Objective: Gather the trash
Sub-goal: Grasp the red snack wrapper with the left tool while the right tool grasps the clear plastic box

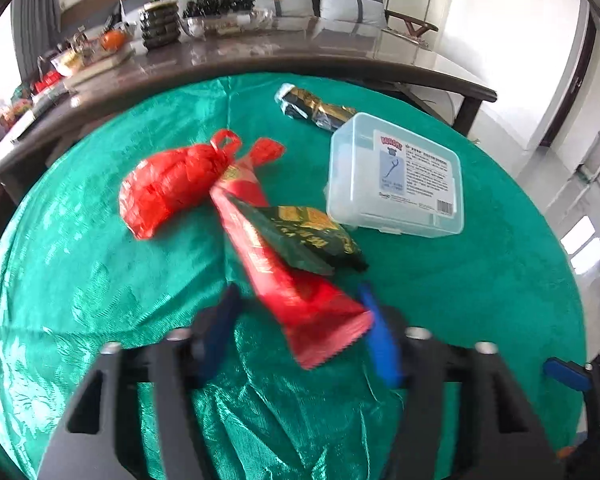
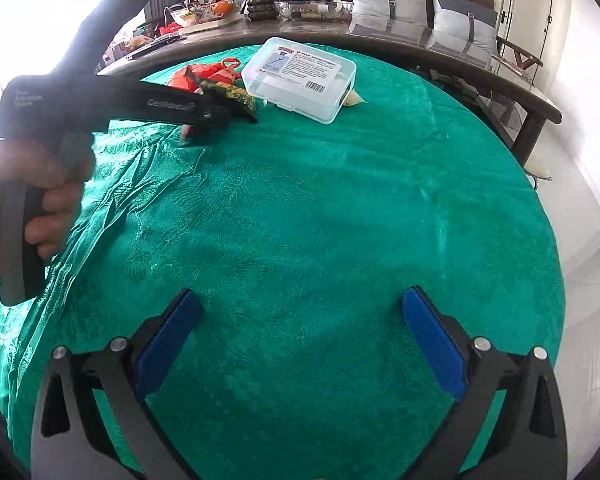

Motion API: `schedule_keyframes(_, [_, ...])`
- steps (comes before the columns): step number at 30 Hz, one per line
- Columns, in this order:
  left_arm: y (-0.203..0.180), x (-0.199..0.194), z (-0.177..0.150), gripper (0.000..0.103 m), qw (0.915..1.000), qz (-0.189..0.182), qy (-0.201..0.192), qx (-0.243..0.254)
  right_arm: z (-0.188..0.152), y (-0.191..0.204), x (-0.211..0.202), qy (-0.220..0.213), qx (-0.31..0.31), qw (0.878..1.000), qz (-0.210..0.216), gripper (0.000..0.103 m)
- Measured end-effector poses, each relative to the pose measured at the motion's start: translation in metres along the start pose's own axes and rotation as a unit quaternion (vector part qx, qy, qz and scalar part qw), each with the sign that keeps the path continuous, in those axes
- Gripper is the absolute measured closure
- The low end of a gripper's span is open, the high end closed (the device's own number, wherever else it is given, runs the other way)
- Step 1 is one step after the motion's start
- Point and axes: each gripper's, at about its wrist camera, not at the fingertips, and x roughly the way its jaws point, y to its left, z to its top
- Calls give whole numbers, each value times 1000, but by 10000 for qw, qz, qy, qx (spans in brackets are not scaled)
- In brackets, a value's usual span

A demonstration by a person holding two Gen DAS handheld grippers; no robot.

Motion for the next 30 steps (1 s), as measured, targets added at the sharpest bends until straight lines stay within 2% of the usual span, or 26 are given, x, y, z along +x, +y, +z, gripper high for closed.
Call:
schedule_keyframes(2, [4, -5, -4, 71, 9999, 55, -44, 76, 0, 0, 0, 0, 0, 10000, -1, 5])
schedule_keyframes(4, [8, -16, -11, 73, 9998, 11, -86, 156, 0, 0, 0, -2, 1, 10000, -2, 5])
schedule_keyframes(8, [23, -50, -41, 73, 9995, -68, -123, 284, 0, 0, 0, -2, -3, 10000, -1, 5])
schedule_keyframes(12, [38, -74, -76, 71, 9991, -125, 51, 397, 0, 0, 0, -2, -6, 10000, -11, 5])
schedule_keyframes(15, [45, -83, -96, 60, 9990, -66, 51, 441, 0, 0, 0, -4, -3, 10000, -15, 5])
schedule_keyframes(17, [49, -85, -98, 34, 9992, -93, -27, 381, -1, 0, -1, -5, -3, 10000, -26, 5])
schedule_keyframes(20, [53, -84, -92, 17, 9996, 2, -186, 200, -1, 0, -2, -3, 7, 10000, -12, 5])
schedule_keyframes(24, [61, -70, -80, 15, 9998, 125, -131, 5, -2, 0, -2, 3, 29, 10000, 25, 5])
schedule_keyframes(27, [69, -58, -79, 15, 9996, 267, -27, -41, 3, -5, -2, 35, -79, 9997, 236, 5])
schedule_keyframes(30, [71, -55, -81, 14, 9993, 370, -42, 26, 34, -19, 1, -122, -519, 9985, -86, 5])
